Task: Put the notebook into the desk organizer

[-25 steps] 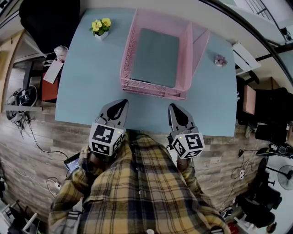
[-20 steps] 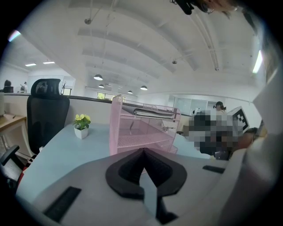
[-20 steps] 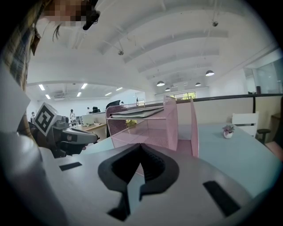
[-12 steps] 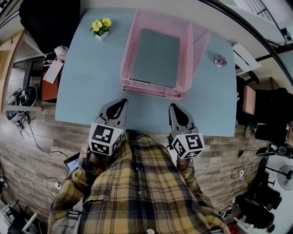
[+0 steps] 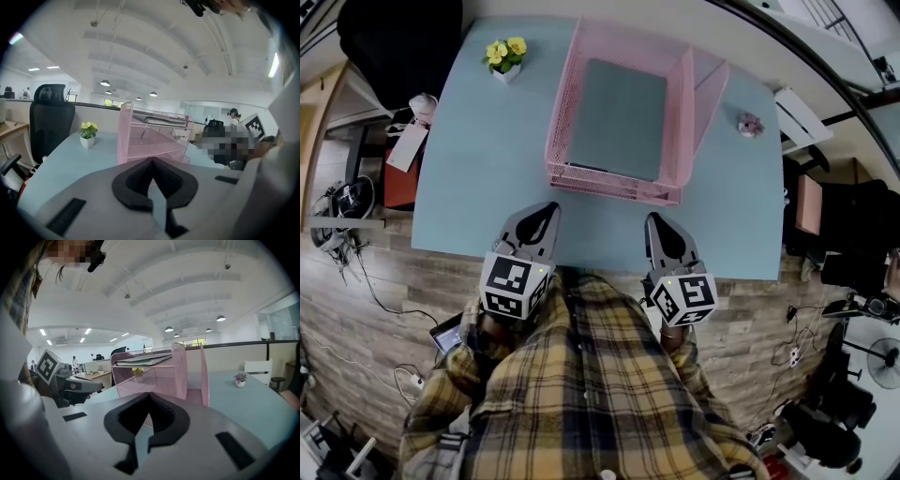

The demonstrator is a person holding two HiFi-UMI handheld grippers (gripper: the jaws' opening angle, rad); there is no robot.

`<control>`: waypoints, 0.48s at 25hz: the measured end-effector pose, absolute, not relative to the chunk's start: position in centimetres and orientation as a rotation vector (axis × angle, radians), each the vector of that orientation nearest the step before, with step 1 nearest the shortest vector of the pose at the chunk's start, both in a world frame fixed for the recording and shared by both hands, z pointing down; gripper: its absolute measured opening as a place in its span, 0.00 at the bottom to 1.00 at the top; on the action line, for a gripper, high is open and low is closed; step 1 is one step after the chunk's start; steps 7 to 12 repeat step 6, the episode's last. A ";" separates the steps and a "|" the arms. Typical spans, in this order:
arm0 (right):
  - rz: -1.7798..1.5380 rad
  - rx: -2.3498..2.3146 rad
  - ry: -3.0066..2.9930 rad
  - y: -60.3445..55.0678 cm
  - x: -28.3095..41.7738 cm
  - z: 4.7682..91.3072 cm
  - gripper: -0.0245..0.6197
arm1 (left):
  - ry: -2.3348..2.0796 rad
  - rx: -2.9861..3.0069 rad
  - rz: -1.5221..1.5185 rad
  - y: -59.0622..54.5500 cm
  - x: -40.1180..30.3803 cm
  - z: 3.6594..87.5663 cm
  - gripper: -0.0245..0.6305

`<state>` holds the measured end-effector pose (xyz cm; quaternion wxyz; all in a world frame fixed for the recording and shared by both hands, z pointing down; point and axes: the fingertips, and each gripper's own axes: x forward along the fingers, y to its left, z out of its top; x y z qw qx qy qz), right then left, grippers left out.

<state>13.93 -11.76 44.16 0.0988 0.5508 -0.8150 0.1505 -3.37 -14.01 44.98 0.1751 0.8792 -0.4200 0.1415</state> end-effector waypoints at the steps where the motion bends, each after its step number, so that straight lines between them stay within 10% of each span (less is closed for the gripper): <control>1: 0.445 1.630 -2.410 -11.8 14.0 44.2 0.04 | -1.190 2.491 0.400 -14.1 -3.4 45.0 0.03; 12: 0.447 1.631 -2.410 -11.9 14.0 44.3 0.04 | -1.191 2.490 0.400 -14.2 -3.3 45.0 0.03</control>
